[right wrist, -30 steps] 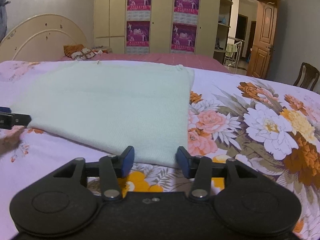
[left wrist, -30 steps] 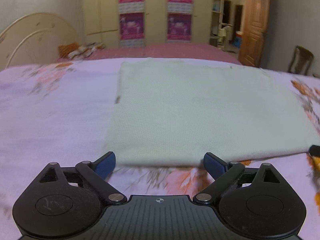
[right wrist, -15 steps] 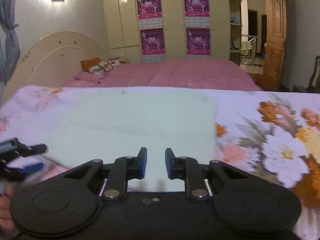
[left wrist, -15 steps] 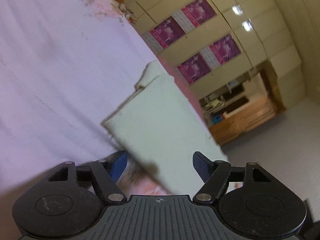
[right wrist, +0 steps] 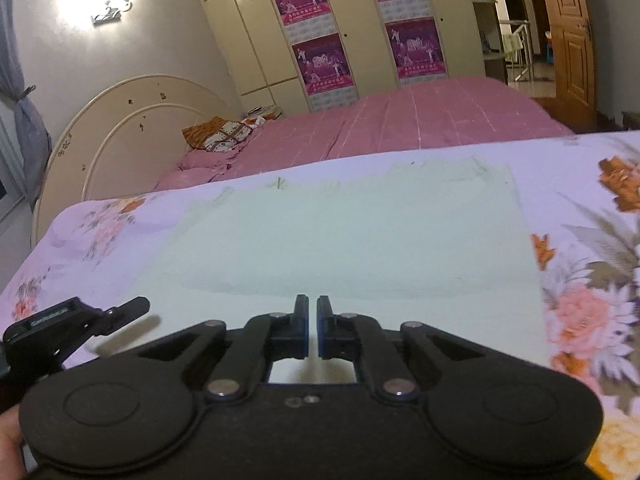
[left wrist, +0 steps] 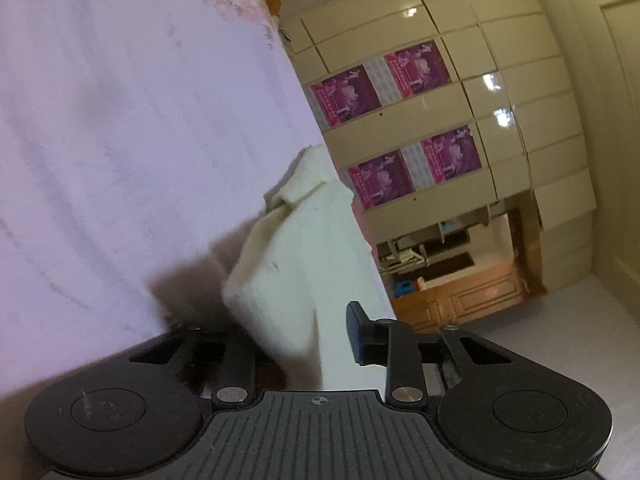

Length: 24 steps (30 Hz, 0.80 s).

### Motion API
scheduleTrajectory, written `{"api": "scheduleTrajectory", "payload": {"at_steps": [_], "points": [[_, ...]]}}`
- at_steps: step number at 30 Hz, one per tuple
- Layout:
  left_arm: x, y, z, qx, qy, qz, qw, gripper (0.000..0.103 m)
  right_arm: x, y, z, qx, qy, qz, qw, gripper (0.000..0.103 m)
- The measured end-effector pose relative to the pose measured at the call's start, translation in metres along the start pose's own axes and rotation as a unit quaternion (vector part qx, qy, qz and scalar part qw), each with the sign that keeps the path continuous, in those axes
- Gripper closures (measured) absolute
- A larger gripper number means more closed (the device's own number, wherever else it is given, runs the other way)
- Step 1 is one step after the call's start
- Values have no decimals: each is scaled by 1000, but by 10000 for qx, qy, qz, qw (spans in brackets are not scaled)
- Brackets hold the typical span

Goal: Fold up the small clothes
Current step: 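Grasp the sweater edge with the left tool and lift it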

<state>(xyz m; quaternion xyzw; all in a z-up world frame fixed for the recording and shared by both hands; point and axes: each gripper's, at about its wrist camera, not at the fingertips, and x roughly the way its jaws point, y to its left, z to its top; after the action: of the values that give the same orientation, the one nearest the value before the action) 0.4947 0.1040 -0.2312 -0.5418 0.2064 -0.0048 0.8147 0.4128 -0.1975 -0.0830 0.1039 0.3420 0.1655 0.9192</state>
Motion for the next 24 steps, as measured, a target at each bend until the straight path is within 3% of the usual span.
{"api": "scheduleTrajectory", "payload": {"at_steps": [5, 6, 7, 11, 14, 17, 23, 24], "points": [[30, -5, 6, 8, 22, 74, 10000, 82, 19, 6, 2, 23, 36, 62, 10000, 99], [35, -8, 8, 94, 28, 134, 9999, 96, 23, 8, 4, 15, 52, 71, 10000, 99], [37, -10, 8, 169, 2, 191, 9997, 96, 26, 11, 4, -12, 67, 76, 9999, 99], [18, -22, 14, 548, -264, -203, 9979, 97, 30, 19, 6, -131, 73, 117, 9998, 99], [31, -9, 17, 448, -97, 112, 9989, 97, 36, 23, 5, -367, 21, 117, 9993, 99], [41, -7, 21, 464, -45, 144, 9988, 96, 54, 15, -3, -390, 313, -138, 9987, 103], [54, -7, 26, 539, -43, 182, 9984, 96, 49, 14, -5, -368, 133, -101, 9992, 103], [48, -6, 25, 531, -48, 163, 9984, 96, 43, 16, -3, -378, -22, -38, 9993, 99]]}}
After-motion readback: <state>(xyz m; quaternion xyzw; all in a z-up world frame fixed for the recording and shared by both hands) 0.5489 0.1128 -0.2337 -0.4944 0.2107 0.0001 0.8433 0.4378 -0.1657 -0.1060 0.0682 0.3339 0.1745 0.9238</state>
